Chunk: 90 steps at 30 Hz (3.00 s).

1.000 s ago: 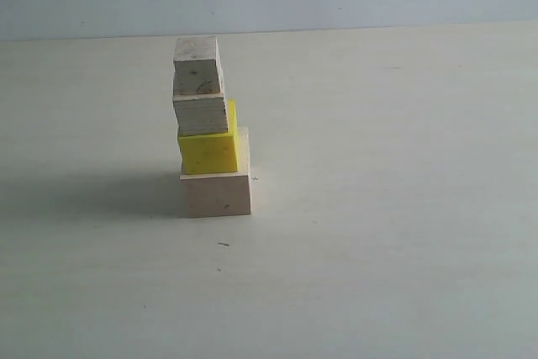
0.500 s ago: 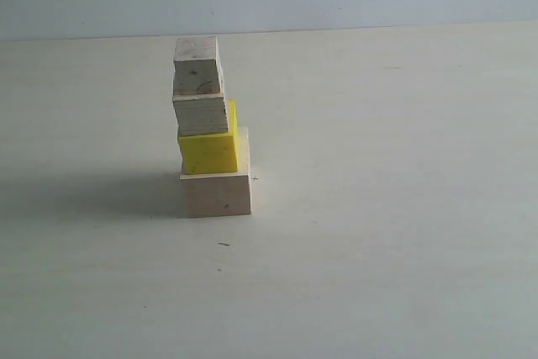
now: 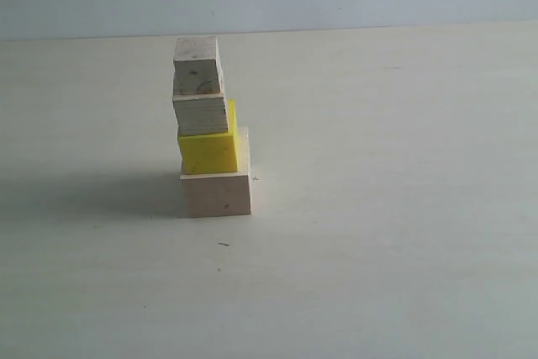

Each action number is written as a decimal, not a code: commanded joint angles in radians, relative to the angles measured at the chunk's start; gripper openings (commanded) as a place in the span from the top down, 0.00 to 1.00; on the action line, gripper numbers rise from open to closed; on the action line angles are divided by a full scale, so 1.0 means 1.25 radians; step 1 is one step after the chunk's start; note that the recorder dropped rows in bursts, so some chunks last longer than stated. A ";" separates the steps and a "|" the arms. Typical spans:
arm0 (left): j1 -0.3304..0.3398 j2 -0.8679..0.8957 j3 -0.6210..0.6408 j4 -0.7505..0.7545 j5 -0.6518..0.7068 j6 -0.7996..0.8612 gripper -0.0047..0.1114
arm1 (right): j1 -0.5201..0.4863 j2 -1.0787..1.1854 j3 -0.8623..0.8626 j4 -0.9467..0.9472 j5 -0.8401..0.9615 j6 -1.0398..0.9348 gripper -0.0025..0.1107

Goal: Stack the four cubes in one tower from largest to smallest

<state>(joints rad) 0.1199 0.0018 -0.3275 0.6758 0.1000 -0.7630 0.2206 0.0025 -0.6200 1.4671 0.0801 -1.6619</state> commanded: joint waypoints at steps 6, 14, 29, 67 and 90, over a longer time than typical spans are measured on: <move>0.002 -0.001 0.109 -0.008 -0.029 -0.091 0.96 | 0.001 -0.002 0.197 -0.008 0.084 0.161 0.98; -0.004 -0.001 0.192 0.007 -0.095 -0.189 0.96 | 0.001 -0.002 0.353 -0.002 -0.046 0.195 0.98; -0.009 -0.001 0.262 0.585 -0.337 -0.600 0.96 | 0.001 -0.002 0.375 -0.002 -0.035 0.244 0.98; -0.009 -0.001 0.262 0.580 -0.339 -0.607 0.96 | 0.001 -0.002 0.375 -0.002 -0.038 0.284 0.98; -0.009 -0.001 0.262 -0.467 -0.162 0.265 0.96 | 0.001 -0.002 0.375 -0.002 -0.038 0.284 0.98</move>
<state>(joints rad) 0.1136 0.0036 0.0008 0.2544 -0.1882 -0.6334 0.2206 0.0043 -0.1558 1.4692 0.0263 -1.3102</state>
